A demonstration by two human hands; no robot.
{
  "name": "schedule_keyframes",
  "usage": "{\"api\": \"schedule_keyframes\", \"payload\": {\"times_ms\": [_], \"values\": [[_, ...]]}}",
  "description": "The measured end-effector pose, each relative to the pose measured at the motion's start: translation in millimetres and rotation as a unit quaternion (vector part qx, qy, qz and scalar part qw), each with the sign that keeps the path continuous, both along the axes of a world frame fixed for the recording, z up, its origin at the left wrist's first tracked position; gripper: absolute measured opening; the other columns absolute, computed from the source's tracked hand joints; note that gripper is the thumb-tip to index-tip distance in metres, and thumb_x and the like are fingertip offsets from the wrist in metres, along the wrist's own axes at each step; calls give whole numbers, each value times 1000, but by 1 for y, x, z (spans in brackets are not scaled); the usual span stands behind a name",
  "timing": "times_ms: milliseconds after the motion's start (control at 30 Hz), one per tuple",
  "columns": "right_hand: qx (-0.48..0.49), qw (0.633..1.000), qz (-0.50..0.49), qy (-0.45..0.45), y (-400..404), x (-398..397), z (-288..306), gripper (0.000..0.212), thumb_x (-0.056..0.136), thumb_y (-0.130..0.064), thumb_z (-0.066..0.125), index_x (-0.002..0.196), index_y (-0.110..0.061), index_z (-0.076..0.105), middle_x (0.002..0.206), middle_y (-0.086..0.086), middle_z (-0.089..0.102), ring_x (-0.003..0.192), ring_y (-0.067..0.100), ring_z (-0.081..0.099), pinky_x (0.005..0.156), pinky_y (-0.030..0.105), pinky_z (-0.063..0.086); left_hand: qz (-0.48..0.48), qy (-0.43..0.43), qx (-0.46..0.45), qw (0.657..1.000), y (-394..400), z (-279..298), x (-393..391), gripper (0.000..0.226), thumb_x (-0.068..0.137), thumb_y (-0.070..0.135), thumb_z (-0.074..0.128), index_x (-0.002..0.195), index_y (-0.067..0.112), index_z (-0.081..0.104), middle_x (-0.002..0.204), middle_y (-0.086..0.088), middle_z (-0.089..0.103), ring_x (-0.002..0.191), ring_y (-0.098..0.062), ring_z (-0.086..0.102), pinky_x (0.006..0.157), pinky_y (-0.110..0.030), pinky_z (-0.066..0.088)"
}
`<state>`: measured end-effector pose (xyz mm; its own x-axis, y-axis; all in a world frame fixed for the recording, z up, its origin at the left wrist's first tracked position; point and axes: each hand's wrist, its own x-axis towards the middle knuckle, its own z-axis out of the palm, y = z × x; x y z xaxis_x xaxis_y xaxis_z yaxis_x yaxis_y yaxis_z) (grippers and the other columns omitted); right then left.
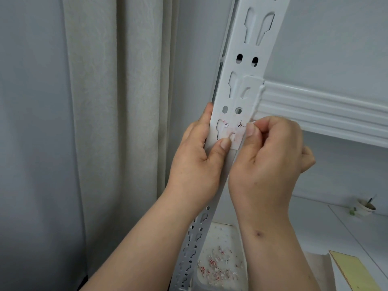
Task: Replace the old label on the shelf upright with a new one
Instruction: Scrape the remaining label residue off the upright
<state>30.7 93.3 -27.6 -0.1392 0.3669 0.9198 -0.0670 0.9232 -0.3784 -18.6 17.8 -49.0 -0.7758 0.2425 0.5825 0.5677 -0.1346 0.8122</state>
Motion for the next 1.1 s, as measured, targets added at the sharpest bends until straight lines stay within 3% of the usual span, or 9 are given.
{"api": "schedule_keyframes", "payload": {"times_ms": [267, 533, 1100], "values": [[36, 999, 4, -2, 2, -1, -1, 3, 87, -18, 62, 90, -17, 62, 91, -14, 52, 77, 20, 61, 84, 34, 24, -4, -3, -1, 1000, 0, 0, 0, 62, 98, 22, 58, 152, 38, 33, 140, 14, 53, 129, -1, 52, 110, -35, 43], [83, 994, -29, 71, 5, -5, -7, 9, 87, -19, 66, 82, -19, 72, 85, -4, 68, 77, 18, 63, 82, 42, 34, -11, -2, 5, 1000, 2, -2, -3, 64, 90, 34, 56, 150, 40, 34, 142, 11, 54, 131, -5, 51, 111, -38, 42], [92, 990, -50, 95, 6, -9, -9, 10, 86, -18, 68, 77, -20, 72, 79, -3, 66, 74, 22, 60, 81, 40, 33, -12, -18, 19, 1000, 4, -3, -3, 66, 88, 36, 58, 149, 39, 36, 140, 6, 56, 130, -12, 55, 110, -41, 43]]}}
